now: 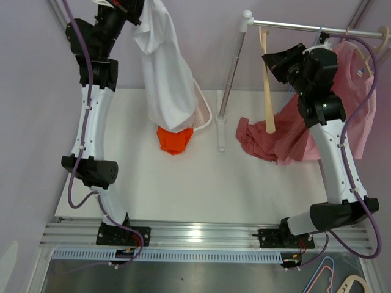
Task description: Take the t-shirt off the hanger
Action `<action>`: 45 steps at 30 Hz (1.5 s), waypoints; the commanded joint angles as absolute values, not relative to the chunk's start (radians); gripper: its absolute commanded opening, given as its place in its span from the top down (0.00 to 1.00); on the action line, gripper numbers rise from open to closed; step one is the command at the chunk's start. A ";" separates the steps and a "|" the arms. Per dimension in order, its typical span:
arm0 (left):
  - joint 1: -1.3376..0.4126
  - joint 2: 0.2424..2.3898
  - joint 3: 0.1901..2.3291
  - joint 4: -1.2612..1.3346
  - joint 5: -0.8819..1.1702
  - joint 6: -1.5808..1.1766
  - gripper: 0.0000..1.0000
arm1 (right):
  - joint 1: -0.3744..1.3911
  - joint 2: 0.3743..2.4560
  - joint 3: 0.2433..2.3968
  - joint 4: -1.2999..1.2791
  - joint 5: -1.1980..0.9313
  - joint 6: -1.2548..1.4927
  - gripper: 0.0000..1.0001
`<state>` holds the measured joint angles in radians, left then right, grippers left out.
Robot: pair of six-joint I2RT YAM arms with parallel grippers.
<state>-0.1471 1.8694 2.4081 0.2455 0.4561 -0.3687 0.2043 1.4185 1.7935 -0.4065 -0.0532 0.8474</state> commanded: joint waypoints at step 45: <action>-0.187 1.901 2.030 -0.235 0.246 -0.397 0.01 | 0.041 1.643 2.121 -0.383 -0.107 0.779 0.27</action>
<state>-0.1871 2.0846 2.0457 -0.2501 0.2974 -0.4427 0.0483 1.7153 2.0670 -0.3767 -0.1440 0.8375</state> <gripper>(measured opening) 0.994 0.706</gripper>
